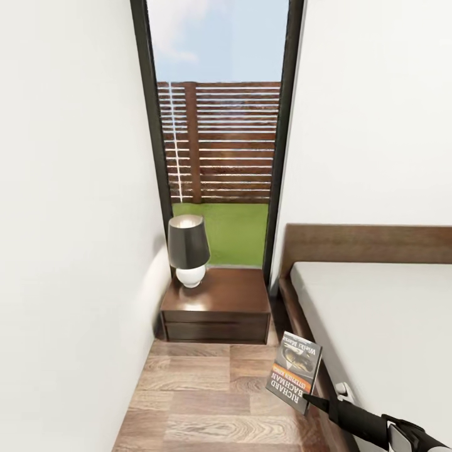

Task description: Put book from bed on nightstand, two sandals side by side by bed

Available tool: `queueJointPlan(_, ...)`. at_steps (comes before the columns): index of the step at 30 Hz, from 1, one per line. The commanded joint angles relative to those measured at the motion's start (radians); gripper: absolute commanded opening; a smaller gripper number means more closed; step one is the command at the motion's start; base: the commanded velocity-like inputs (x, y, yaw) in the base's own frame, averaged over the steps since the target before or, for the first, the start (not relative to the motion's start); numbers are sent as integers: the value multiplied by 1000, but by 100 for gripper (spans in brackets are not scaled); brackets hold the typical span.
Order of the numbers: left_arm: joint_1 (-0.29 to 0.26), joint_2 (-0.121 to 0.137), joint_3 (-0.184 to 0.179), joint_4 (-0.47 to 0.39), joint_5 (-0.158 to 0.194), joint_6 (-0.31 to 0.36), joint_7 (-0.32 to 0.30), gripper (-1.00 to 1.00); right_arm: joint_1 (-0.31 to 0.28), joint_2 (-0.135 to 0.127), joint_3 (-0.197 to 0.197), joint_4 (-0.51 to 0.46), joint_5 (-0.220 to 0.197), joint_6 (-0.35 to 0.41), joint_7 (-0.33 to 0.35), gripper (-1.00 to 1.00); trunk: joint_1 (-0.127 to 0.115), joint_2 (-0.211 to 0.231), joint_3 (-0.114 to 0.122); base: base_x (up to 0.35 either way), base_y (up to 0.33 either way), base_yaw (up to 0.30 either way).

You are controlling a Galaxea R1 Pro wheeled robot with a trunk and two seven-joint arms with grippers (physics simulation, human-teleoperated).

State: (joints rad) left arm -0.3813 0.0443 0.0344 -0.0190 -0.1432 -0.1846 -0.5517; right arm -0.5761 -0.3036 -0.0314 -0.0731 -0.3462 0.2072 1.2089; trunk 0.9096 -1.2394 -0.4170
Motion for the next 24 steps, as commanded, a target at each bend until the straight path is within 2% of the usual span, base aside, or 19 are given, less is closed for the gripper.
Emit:
queueJointPlan(1,-1,0,4,1,-10,-7,-1,100,-1,0,-8,-1,-2,11,3,-100,0,-1,-1,216,0,0)
queueJointPlan(24,-1,0,4,1,-10,-7,-1,100,-1,0,-8,-1,-2,11,3,-100,0,-1,-1,215,0,0)
